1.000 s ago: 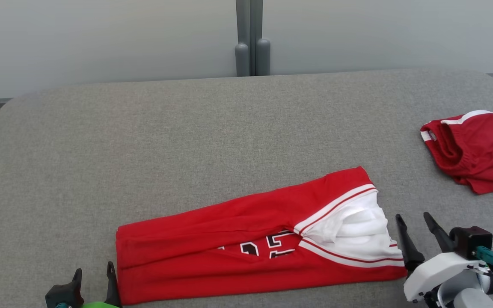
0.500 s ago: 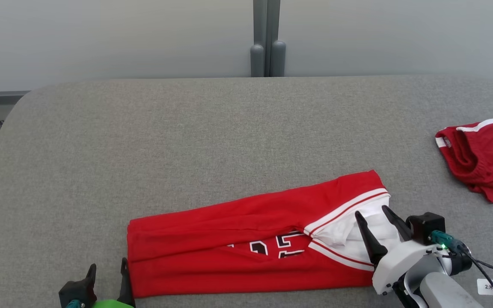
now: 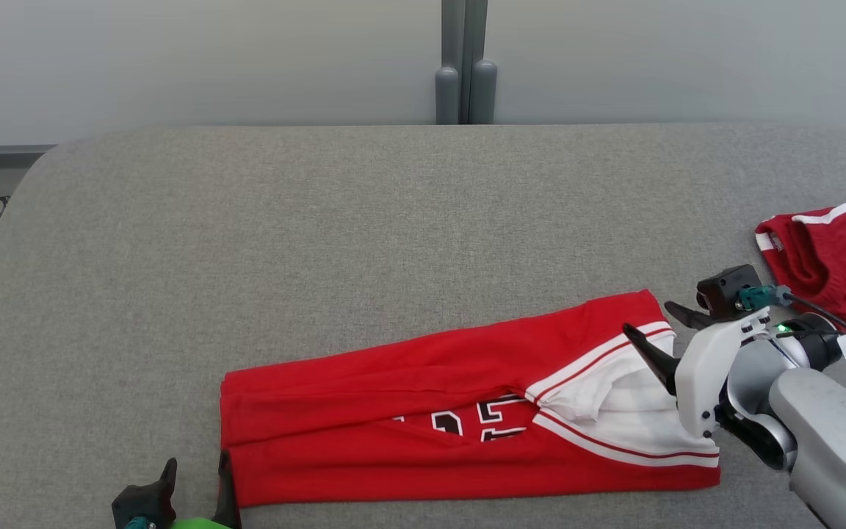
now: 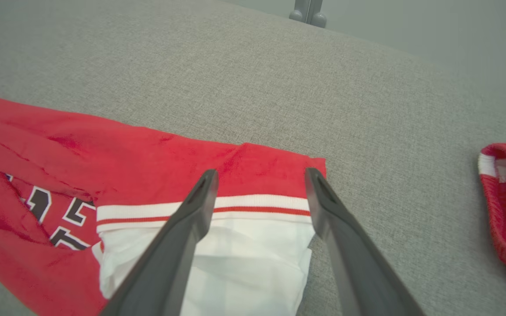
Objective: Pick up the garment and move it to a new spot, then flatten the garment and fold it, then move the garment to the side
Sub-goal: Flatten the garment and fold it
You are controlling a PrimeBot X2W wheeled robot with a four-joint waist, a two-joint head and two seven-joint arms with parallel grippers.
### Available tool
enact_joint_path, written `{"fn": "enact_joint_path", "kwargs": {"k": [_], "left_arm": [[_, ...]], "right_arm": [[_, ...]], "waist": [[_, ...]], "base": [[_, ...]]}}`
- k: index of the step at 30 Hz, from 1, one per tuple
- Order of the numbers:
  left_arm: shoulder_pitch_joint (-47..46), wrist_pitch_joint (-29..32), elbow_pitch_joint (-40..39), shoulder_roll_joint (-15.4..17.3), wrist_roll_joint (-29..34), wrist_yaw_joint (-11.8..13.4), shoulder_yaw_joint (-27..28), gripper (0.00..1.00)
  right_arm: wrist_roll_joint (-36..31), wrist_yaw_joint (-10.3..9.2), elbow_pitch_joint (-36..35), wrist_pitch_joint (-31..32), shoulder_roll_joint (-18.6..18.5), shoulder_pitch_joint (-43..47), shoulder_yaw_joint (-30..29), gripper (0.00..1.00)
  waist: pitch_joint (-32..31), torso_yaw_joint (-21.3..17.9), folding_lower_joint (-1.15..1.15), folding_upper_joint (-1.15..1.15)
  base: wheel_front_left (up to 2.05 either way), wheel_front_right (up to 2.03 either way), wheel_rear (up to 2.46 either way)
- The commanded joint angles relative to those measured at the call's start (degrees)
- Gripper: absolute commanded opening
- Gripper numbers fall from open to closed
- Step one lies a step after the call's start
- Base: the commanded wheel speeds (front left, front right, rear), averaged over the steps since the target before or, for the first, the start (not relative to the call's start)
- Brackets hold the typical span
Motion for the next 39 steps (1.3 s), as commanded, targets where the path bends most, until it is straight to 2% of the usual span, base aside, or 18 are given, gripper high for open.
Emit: {"fn": "enact_joint_path", "kwargs": {"k": [1,5,8,13,22,23,24,25,26,27,28,39], "left_arm": [[-0.38,0.01,0.28,0.13,-0.45,-0.1,-0.39,1.0],[-0.68,0.01,0.62,0.13,-1.39,0.12,-1.75,1.0],[-1.27,0.02,0.63,0.13,-2.19,0.35,-2.65,1.0],[-1.7,0.01,0.54,0.13,-3.1,0.74,-3.58,1.0],[-2.16,0.01,0.8,0.13,-3.84,1.14,-3.79,1.0],[-2.23,0.01,0.87,0.13,-3.9,1.19,-3.77,1.0],[-2.3,0.01,0.89,0.13,-3.9,1.22,-3.77,1.0],[-2.36,0.01,0.89,0.13,-3.9,1.26,-3.77,1.0],[-2.36,0.02,0.91,0.14,-3.94,1.23,-3.76,1.0],[-2.34,0.01,0.87,0.14,-3.97,1.24,-3.7,1.0],[-2.28,0.01,0.74,0.13,-4.0,1.2,-3.61,1.0],[-0.58,0.02,-0.16,0.13,-3.74,0.81,-2.94,1.0]], "right_arm": [[3.37,-0.08,-2.42,4.64,-2.9,-1.4,3.19,1.0],[8.48,-0.08,-7.39,12.87,-8.79,-4.17,9.96,1.0],[11.05,-0.09,-9.54,15.96,-11.8,-5.64,13.92,1.0],[13.83,-0.08,-10.73,17.36,-13.52,-7.54,18.84,1.0],[15.54,-0.09,-9.13,16.28,-13.71,-10.94,26.48,1.0],[16.03,-0.09,-8.89,16.15,-13.78,-11.29,27.05,0.96],[16.37,-0.09,-8.68,15.9,-13.83,-11.62,27.49,0.82],[16.68,-0.09,-8.55,15.64,-13.88,-11.94,27.98,0.57],[17.1,-0.09,-8.4,15.32,-13.93,-12.13,28.5,0.4],[17.41,-0.09,-8.32,14.94,-14.02,-12.3,28.99,0.16],[17.77,-0.09,-8.37,14.29,-14.1,-12.52,29.28,0.0],[19.59,-0.08,-10.09,4.62,-14.9,-9.3,29.0,0.0]], "waist": [[-0.18,-0.03,0.0,0.0],[-0.07,0.39,0.0,0.0],[0.53,1.0,0.0,0.0],[1.66,2.11,0.0,0.0],[3.32,3.43,0.0,0.0],[3.43,3.48,0.0,0.0],[3.49,3.49,0.0,0.0],[3.51,3.5,0.0,0.0],[3.5,3.49,0.0,0.0],[3.48,3.44,0.0,0.0],[3.41,3.35,0.0,0.0],[1.52,0.68,0.0,0.0]], "base": [[0.0,0.0,0.0],[0.0,0.0,0.0],[0.0,0.0,0.0],[0.0,0.0,0.0],[0.0,0.0,0.0],[0.0,0.0,0.0],[0.0,0.0,0.0],[0.0,0.0,0.0],[0.0,0.0,0.0],[0.0,0.0,0.0],[0.0,0.0,0.0],[0.0,0.0,0.0]]}}
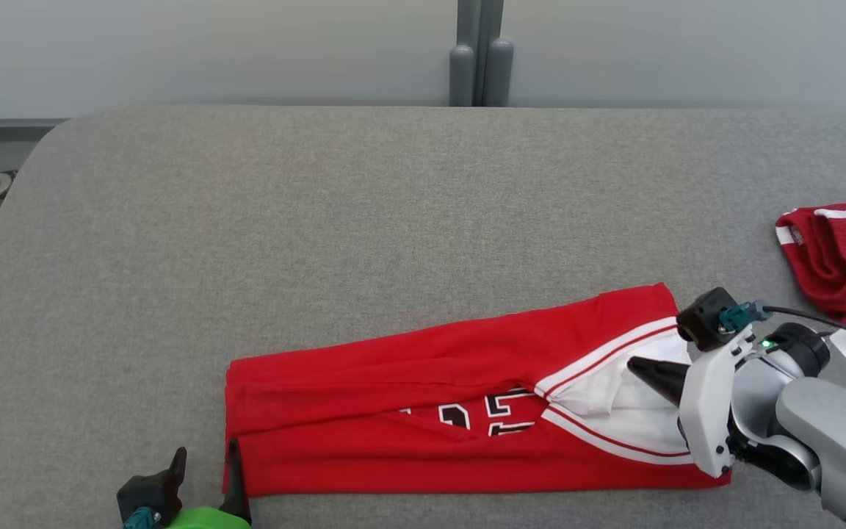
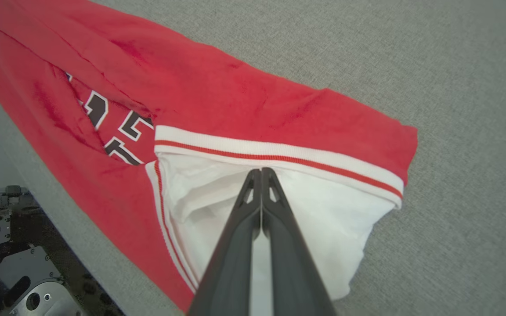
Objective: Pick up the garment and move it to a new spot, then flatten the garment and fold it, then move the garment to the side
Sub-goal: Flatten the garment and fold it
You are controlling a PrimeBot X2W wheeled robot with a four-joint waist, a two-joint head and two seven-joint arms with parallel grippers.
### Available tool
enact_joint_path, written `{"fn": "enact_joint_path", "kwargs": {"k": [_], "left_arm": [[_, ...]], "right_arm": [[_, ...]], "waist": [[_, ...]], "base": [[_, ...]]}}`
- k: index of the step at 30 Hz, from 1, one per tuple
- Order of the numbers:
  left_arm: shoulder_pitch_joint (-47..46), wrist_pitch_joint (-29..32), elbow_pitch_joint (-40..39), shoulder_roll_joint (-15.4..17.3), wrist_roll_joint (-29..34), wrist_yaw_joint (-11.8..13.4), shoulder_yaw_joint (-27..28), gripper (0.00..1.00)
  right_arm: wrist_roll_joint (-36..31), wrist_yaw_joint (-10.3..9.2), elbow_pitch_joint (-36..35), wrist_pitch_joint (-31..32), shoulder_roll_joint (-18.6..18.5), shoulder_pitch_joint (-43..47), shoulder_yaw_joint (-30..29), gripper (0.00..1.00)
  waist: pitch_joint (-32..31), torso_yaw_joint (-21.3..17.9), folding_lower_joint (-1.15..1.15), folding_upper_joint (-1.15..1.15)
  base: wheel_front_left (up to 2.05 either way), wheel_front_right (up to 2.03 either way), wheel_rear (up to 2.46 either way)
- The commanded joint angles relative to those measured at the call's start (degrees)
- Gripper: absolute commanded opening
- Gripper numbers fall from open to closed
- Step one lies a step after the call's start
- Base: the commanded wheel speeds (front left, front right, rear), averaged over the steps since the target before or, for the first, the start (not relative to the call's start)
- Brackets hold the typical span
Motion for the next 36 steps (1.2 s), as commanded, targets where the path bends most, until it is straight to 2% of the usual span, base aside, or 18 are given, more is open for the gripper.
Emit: {"fn": "enact_joint_path", "kwargs": {"k": [1,14,15,16,17,18,26,36], "left_arm": [[0.74,0.03,-0.15,0.16,0.32,0.03,0.24,1.0],[0.96,0.02,-0.22,0.16,0.61,-0.2,-0.05,1.0],[1.13,0.02,-0.22,0.16,0.66,-0.11,-0.01,1.0],[1.29,0.03,-0.27,0.16,0.63,-0.02,0.05,1.0],[1.29,0.03,-0.27,0.16,0.63,-0.02,0.05,1.0],[1.41,0.02,-0.29,0.15,0.63,0.0,0.08,1.0],[1.09,0.02,-0.11,0.16,0.7,0.04,-0.25,1.0],[-0.33,0.03,0.01,0.17,-0.63,0.11,-1.78,1.0]], "right_arm": [[0.65,-0.09,-0.49,-1.05,0.02,1.58,-0.31,0.0],[2.47,-0.08,-1.77,-3.37,0.3,8.68,-2.85,0.0],[2.7,-0.09,-1.68,-3.9,0.09,9.35,-3.7,0.21],[2.51,-0.09,-1.48,-4.58,-0.03,9.72,-4.71,0.84],[2.51,-0.09,-1.48,-4.58,-0.03,9.72,-4.71,0.84],[2.1,-0.08,-1.33,-5.18,-0.08,10.28,-5.58,1.0],[-1.0,-0.08,-2.19,-3.64,0.09,10.05,-8.56,1.0],[-5.88,-0.08,-4.26,1.76,0.7,4.44,-5.56,1.0]], "waist": [[-0.73,-1.19,0.0,0.0],[-1.43,-3.52,0.0,0.0],[-1.48,-3.56,0.0,0.0],[-1.55,-3.64,0.0,0.0],[-1.55,-3.64,0.0,0.0],[-1.58,-3.75,0.0,0.0],[-1.27,-4.2,0.0,0.0],[0.17,-1.57,0.0,0.0]], "base": [[0.0,0.0,0.0],[0.0,0.0,0.0],[0.0,0.0,0.0],[0.0,0.0,0.0],[0.0,0.0,0.0],[0.0,0.0,0.0],[0.0,0.0,0.0],[0.0,0.0,0.0]]}}
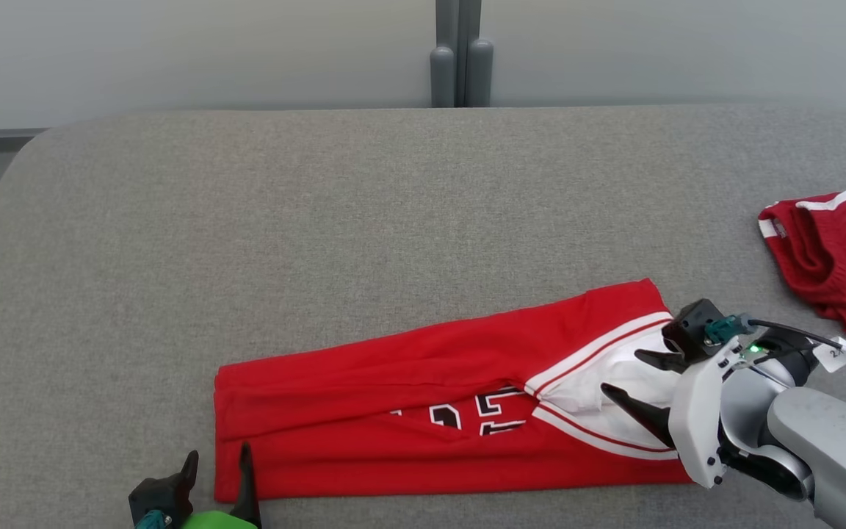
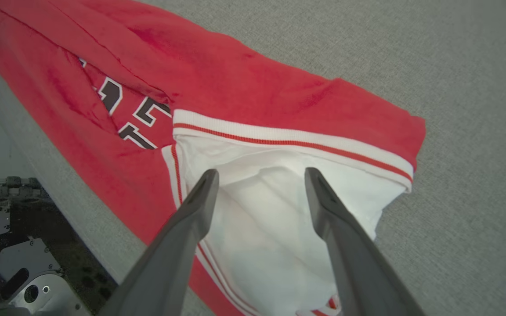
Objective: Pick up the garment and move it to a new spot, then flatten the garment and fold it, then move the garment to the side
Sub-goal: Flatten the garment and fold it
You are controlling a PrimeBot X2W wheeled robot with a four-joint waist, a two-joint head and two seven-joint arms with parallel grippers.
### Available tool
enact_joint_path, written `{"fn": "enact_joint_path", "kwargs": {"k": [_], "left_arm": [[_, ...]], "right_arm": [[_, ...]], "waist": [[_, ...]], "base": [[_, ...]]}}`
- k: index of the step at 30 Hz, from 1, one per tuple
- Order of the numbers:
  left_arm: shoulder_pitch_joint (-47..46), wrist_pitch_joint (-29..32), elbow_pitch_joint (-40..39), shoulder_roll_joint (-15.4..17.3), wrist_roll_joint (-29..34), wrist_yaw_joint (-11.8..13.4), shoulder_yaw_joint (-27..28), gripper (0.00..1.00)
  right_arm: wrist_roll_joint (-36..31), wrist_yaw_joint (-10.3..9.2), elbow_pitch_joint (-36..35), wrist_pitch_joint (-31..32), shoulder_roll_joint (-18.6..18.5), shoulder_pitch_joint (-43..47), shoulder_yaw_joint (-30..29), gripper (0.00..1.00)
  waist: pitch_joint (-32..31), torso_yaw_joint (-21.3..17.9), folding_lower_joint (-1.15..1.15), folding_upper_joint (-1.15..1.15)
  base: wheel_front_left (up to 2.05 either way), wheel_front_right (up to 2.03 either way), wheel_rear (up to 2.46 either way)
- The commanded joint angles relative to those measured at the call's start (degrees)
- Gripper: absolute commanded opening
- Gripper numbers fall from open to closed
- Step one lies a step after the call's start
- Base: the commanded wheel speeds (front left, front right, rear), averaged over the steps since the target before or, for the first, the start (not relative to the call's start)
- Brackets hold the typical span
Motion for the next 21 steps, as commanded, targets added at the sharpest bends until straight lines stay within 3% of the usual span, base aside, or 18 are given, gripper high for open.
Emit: {"fn": "enact_joint_path", "kwargs": {"k": [1,14,15,16,18,19,21], "left_arm": [[-1.03,0.02,-0.11,0.18,-0.24,0.26,-0.08,1.0],[-1.73,0.02,-0.21,0.18,-1.34,0.67,-1.19,1.0],[-1.78,0.01,-0.31,0.18,-1.46,0.62,-1.26,1.0],[-1.83,0.01,-0.38,0.18,-1.5,0.65,-1.3,1.0],[-1.86,0.02,-0.53,0.18,-1.48,0.75,-1.29,1.0],[-1.83,0.01,-0.58,0.18,-1.45,0.8,-1.24,1.0],[-1.68,0.01,-0.7,0.18,-1.27,0.78,-1.04,1.0]], "right_arm": [[-0.36,-0.08,0.0,0.56,-0.22,-0.87,0.42,1.0],[-0.15,-0.08,2.28,4.41,0.67,-5.86,7.0,1.0],[0.06,-0.08,2.5,4.32,0.82,-5.96,7.35,0.93],[0.08,-0.08,2.79,4.1,0.86,-6.03,7.65,0.74],[0.6,-0.09,2.98,3.06,1.0,-6.08,7.94,0.21],[0.59,-0.08,2.97,2.29,0.9,-6.08,7.96,0.05],[0.86,-0.08,2.91,1.01,0.63,-5.86,7.61,0.0]], "waist": [[0.59,0.74,0.0,0.0],[1.89,2.86,0.0,0.0],[1.97,2.96,0.0,0.0],[2.03,3.03,0.0,0.0],[2.09,3.07,0.0,0.0],[2.11,3.02,0.0,0.0],[2.05,2.71,0.0,0.0]], "base": [[0.0,0.0,0.0],[0.0,0.0,0.0],[0.0,0.0,0.0],[0.0,0.0,0.0],[0.0,0.0,0.0],[0.0,0.0,0.0],[0.0,0.0,0.0]]}}
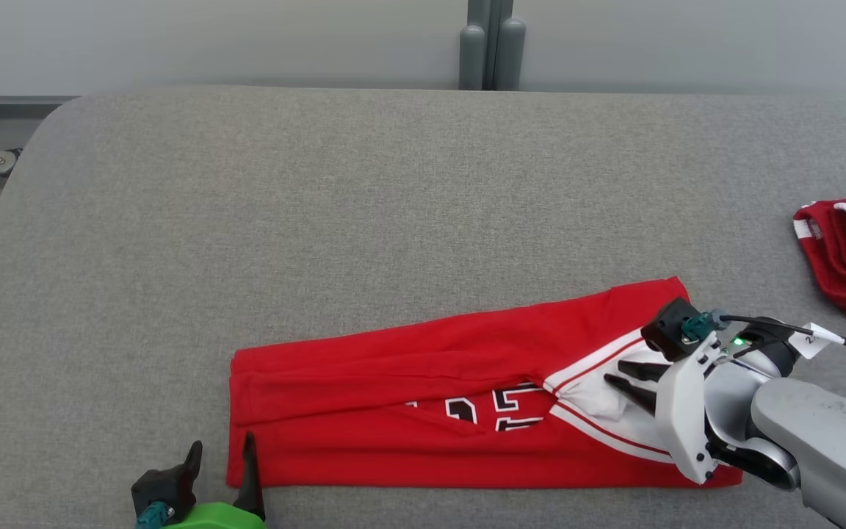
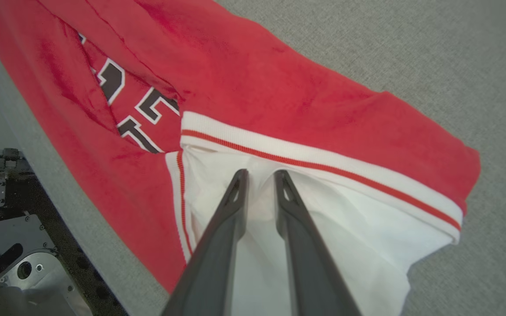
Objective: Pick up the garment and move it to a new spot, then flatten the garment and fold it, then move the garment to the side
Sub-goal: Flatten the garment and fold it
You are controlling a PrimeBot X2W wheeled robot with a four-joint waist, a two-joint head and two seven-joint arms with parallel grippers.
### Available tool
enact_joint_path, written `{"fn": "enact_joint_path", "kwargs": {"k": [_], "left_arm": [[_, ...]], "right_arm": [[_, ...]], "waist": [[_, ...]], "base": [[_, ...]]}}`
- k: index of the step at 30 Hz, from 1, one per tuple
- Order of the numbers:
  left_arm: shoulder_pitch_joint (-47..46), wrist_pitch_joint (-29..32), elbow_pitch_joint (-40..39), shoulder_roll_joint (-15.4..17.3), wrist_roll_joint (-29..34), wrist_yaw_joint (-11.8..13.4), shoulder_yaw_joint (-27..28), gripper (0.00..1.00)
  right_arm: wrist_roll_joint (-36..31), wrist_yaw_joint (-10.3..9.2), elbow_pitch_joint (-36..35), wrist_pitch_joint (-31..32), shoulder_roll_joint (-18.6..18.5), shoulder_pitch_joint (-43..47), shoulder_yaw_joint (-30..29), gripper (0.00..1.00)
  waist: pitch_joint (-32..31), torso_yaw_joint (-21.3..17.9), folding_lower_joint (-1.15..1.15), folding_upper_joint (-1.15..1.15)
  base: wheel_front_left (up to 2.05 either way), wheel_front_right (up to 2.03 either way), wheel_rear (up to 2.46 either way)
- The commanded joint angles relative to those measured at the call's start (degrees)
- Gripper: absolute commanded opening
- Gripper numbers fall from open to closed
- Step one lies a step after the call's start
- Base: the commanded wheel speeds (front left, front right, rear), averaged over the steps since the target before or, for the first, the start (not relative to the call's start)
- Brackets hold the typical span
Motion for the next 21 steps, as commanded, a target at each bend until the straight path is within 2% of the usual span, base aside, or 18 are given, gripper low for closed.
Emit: {"fn": "enact_joint_path", "kwargs": {"k": [1,8,18,19,21], "left_arm": [[-0.68,0.01,-0.31,0.17,-0.17,0.25,0.39,1.0],[0.47,0.01,-0.49,0.17,0.08,0.19,0.95,1.0],[0.4,0.01,-0.78,0.17,1.09,-0.29,1.76,1.0],[0.45,0.01,-0.73,0.18,1.07,-0.31,1.81,1.0],[0.54,0.02,-0.62,0.17,0.98,-0.3,1.76,1.0]], "right_arm": [[0.47,-0.09,-0.06,-1.41,-0.44,0.25,-0.33,0.0],[1.34,-0.09,-1.26,-4.82,-0.39,4.3,-2.26,0.0],[1.66,-0.09,-1.33,-8.55,1.99,12.33,-6.65,0.0],[1.44,-0.09,-1.01,-9.09,2.41,13.29,-7.32,0.2],[1.2,-0.09,-0.2,-10.95,3.83,15.36,-9.37,1.0]], "waist": [[-0.14,-0.53,0.0,0.0],[-1.09,-3.39,0.0,0.0],[-1.76,-6.04,0.0,0.0],[-1.78,-6.15,0.0,0.0],[-1.82,-6.29,0.0,0.0]], "base": [[0.0,0.0,0.0],[0.0,0.0,0.0],[0.0,0.0,0.0],[0.0,0.0,0.0],[0.0,0.0,0.0]]}}
